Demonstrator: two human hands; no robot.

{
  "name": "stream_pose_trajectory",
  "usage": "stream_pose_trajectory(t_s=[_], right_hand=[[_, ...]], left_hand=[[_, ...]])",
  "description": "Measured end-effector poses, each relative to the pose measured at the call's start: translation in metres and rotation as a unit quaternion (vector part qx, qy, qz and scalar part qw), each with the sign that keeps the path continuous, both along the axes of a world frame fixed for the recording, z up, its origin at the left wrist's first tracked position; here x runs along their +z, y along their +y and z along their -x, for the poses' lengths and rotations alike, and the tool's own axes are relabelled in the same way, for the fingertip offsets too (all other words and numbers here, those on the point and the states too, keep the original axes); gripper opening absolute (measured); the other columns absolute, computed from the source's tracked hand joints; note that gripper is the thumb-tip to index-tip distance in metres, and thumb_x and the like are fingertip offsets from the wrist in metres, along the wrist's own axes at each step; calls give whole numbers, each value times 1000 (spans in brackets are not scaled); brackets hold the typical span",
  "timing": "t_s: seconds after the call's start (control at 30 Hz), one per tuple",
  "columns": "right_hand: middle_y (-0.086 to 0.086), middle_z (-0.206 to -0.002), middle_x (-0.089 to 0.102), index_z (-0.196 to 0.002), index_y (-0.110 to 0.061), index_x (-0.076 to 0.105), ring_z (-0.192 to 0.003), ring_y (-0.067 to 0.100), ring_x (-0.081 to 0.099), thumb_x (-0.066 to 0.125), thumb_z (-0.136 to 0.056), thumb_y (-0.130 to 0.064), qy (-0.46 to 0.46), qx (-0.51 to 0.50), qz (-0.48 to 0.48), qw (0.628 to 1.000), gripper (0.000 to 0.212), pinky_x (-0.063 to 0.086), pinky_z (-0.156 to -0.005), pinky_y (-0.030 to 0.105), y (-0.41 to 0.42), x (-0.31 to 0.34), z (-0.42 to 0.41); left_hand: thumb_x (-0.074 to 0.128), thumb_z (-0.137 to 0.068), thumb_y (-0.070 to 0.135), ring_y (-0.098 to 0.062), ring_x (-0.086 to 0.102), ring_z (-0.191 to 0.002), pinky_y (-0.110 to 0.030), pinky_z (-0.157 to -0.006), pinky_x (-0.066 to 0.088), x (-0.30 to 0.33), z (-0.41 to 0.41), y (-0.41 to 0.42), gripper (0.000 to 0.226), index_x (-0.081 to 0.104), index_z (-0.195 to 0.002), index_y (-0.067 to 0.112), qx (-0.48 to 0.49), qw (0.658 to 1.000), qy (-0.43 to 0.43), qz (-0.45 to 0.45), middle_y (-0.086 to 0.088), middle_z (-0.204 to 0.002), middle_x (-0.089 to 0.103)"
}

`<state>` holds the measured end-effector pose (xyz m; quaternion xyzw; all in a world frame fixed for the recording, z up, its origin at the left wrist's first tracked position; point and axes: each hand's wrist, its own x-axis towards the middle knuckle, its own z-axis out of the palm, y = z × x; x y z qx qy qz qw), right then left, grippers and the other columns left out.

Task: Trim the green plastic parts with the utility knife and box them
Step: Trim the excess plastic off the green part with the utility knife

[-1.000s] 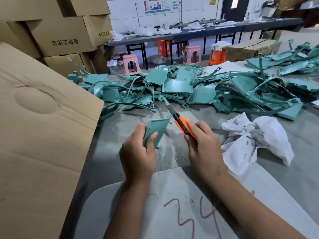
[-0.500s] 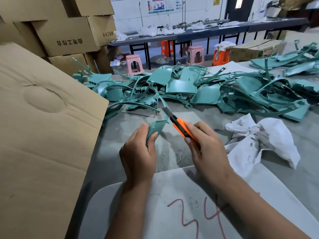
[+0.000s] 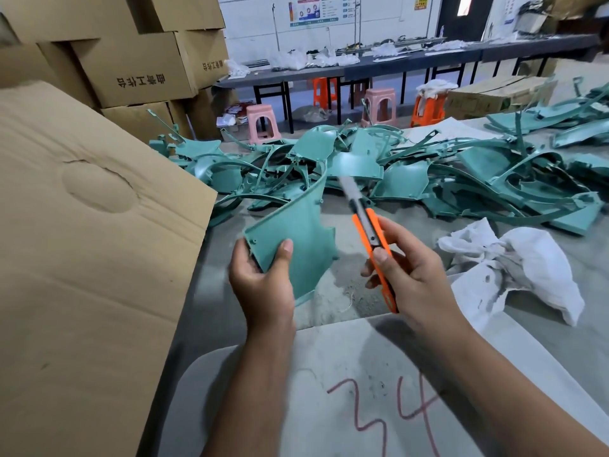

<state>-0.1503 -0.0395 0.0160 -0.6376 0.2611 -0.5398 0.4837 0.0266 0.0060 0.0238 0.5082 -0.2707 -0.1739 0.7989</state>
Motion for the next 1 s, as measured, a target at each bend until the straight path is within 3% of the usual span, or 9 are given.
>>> stream_pose_trajectory(t_s=[0.13, 0.23, 0.4, 0.5, 0.57, 0.63, 0.7, 0.87, 1.0], right_hand=[[0, -85, 62, -127, -32, 65, -65, 19, 54, 74, -95, -34, -28, -59, -144, 987, 34, 48, -58, 36, -8, -11, -2], [1, -80, 66, -114, -32, 73, -61, 18, 52, 86, -83, -32, -25, -33, -169, 985, 33, 47, -52, 32, -10, -10, -1], [-5, -63, 61, -111, -7, 70, -48, 8, 52, 79, -85, 5, -62, -95, -159, 981, 30, 44, -45, 19, -20, -3, 10], [-9, -66, 65, -106, -12, 69, -48, 3, 56, 77, -86, 7, -32, -135, -115, 984, 29, 46, -46, 16, -23, 1, 18], [-7, -69, 64, -100, -19, 68, -52, 7, 55, 76, -90, 0, -6, -161, -71, 984, 22, 47, -49, 22, -23, -2, 18], [0, -67, 57, -95, -26, 65, -55, 17, 50, 70, -99, -24, 68, -206, -1, 976, 7, 43, -51, 36, -21, -6, 18], [-3, -64, 53, -91, -28, 60, -54, 16, 48, 55, -105, -40, 129, -227, 79, 962, 20, 40, -52, 37, -20, -9, 18], [-10, -71, 52, -100, -25, 57, -65, 10, 52, 43, -109, -41, 247, -125, 245, 929, 22, 40, -58, 33, -5, -7, 9], [-15, -74, 45, -103, -27, 51, -65, 10, 43, 39, -109, -44, 314, -81, 293, 900, 22, 33, -58, 35, 3, -11, -3]], left_hand=[[68, -76, -11, -31, 71, -104, -57, -91, 58, 3, 19, -5, 51, 65, -121, 13, -179, 945, 268, 54, -10, -118, 75], [66, -73, -6, -32, 69, -113, -48, -92, 59, 3, 32, -3, 62, 61, -134, 4, -261, 900, 341, 77, -17, -128, 69], [62, -85, -15, -31, 71, -101, -44, -82, 61, 2, 29, -3, 46, 62, -126, 7, -247, 945, 212, -28, -15, -116, 73], [63, -93, -6, -23, 74, -85, -38, -73, 62, 1, 5, -1, 20, 69, -106, 9, -215, 969, 3, -125, -6, -95, 79], [65, -92, -7, -25, 76, -81, -41, -70, 64, 1, 0, 1, 19, 71, -97, 10, -187, 970, -64, -140, -5, -89, 80], [68, -91, -7, -23, 76, -76, -37, -63, 63, 4, 0, 2, 18, 70, -93, 10, -141, 982, -50, -117, -5, -84, 79], [68, -91, -7, -20, 75, -72, -31, -57, 61, 10, -2, 1, 15, 68, -91, 8, -113, 990, 33, -74, -4, -80, 78], [64, -93, -7, -23, 75, -79, -32, -62, 61, 24, -13, 0, 20, 65, -112, 2, -113, 977, 178, -6, -12, -98, 76], [64, -92, -4, -18, 73, -69, -30, -56, 59, 29, -14, 1, 17, 65, -88, 12, -136, 968, 209, -18, -3, -78, 75]])
